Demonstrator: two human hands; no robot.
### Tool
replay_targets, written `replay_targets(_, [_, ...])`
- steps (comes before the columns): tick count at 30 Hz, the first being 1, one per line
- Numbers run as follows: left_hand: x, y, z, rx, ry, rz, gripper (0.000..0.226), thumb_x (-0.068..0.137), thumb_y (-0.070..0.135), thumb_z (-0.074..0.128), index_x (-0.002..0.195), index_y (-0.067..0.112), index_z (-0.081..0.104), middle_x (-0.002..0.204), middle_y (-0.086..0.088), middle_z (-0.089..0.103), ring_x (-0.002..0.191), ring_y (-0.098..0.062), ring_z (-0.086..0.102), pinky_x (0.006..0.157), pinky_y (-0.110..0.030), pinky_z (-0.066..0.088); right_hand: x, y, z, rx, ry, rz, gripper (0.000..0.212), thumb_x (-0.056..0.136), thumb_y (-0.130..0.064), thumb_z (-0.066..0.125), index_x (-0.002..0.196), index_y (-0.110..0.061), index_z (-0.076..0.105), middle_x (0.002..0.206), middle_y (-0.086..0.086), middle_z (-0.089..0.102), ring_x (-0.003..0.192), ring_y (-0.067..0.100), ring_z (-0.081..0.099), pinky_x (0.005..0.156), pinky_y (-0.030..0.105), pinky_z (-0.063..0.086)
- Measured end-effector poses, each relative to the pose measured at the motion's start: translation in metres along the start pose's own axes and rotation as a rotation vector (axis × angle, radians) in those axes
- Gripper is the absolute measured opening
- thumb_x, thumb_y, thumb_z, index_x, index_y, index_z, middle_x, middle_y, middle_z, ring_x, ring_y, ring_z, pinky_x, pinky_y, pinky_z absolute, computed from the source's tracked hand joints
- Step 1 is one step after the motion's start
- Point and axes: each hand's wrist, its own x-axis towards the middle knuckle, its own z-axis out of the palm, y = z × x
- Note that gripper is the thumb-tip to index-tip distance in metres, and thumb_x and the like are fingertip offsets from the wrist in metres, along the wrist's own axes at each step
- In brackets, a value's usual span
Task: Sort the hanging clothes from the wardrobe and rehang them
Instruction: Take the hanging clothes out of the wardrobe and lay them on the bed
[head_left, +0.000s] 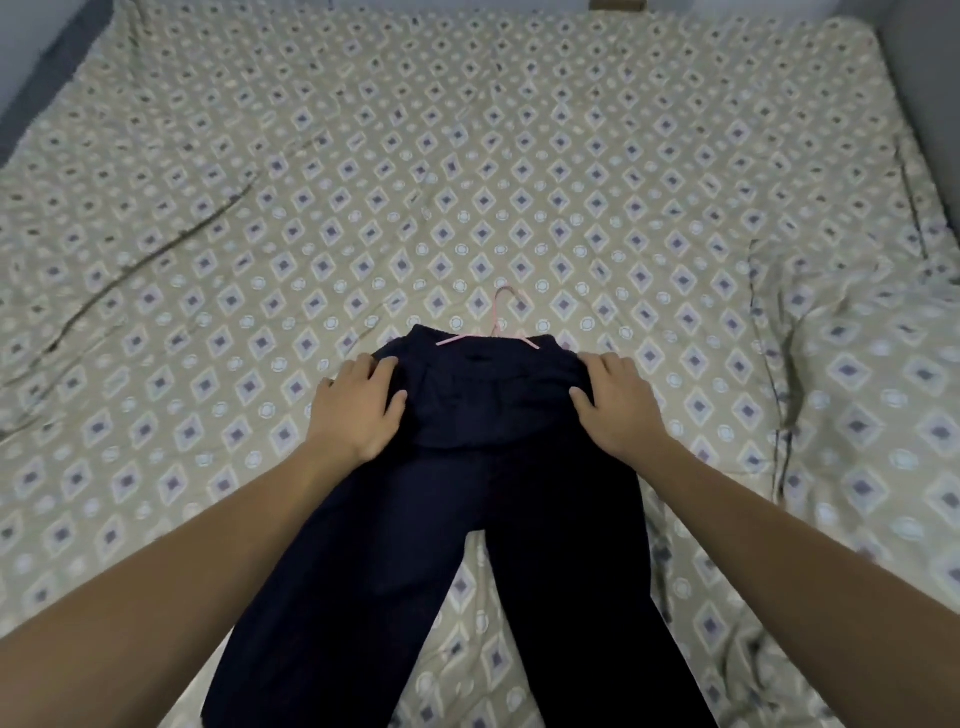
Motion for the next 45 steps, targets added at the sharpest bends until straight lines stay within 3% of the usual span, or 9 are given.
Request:
replay_targets(4, [-0.027,0.03,-0.076,0.034,0.08,0.056,0.049,0.107,0.044,0.037,0.149,0.02,0.045,0.139,-0.007,0.053,0.127,-0.03,0.049,0.101,-0.048,0.042,-0.048,-0.008,-0.078,0.009,0.02,0.019,0.051,0.105,-0.035,0.051,0.151,-0.014,0.046,0.144,0.006,0.053,0.13,0.029,0.048,0.1,0.045,0.044])
replay_targets(9, [-0.079,0.089,-0.198,0.064,0.198,0.27,0.052,0.107,0.046,0.037,0.15,0.019,0.048,0.138,-0.007,0.057,0.126,-0.03,0.052,0.099,-0.048,0.042,-0.13,-0.032,-0.202,0.053,0.146,0.034,0.051,0.105,-0.034,0.053,0.151,-0.014,0.048,0.143,0.006,0.054,0.128,0.03,0.049,0.099,0.047,0.047])
replay_targets(13, [-0.128,0.14,-0.278,0.025,0.332,0.472,0.056,0.105,0.049,0.032,0.147,0.018,0.052,0.134,-0.006,0.06,0.125,-0.028,0.053,0.096,-0.048,0.045,-0.212,-0.05,-0.285,0.04,0.292,0.086,0.057,0.105,-0.051,0.036,0.15,-0.019,0.048,0.144,0.002,0.053,0.132,0.025,0.047,0.102,0.047,0.046])
replay_targets(21, [-0.241,0.225,-0.36,0.033,0.404,0.872,0.059,0.105,0.052,0.028,0.15,0.02,0.05,0.136,-0.002,0.059,0.126,-0.024,0.053,0.1,-0.045,0.044,-0.411,-0.093,-0.354,0.006,0.564,0.345,0.053,0.106,-0.054,0.039,0.148,-0.023,0.047,0.14,-0.004,0.053,0.127,0.02,0.048,0.104,0.044,0.045])
replay_targets(29, [-0.394,0.33,-0.363,0.066,0.39,1.287,0.058,0.103,0.053,0.034,0.147,0.02,0.051,0.132,-0.002,0.06,0.121,-0.025,0.055,0.095,-0.044,0.045,-0.631,-0.117,-0.366,-0.024,0.781,0.69,0.065,0.099,-0.058,0.049,0.154,-0.025,0.041,0.141,-0.005,0.051,0.129,0.019,0.046,0.101,0.041,0.043])
replay_targets(38, [-0.618,0.446,-0.298,0.043,0.306,1.726,0.058,0.102,0.052,0.04,0.149,0.02,0.049,0.128,-0.004,0.058,0.119,-0.027,0.053,0.09,-0.044,0.046,-0.888,-0.139,-0.324,-0.066,0.895,1.09,0.065,0.097,-0.058,0.047,0.153,-0.026,0.04,0.146,-0.003,0.05,0.13,0.021,0.046,0.104,0.041,0.043])
replay_targets(45, [-0.797,0.486,-0.245,-0.043,0.203,2.029,0.059,0.102,0.053,0.041,0.148,0.018,0.051,0.129,-0.007,0.059,0.118,-0.029,0.055,0.088,-0.044,0.047,-1.051,-0.179,-0.284,-0.09,1.003,1.318,0.062,0.098,-0.052,0.052,0.153,-0.026,0.042,0.147,-0.006,0.048,0.133,0.018,0.045,0.108,0.039,0.04])
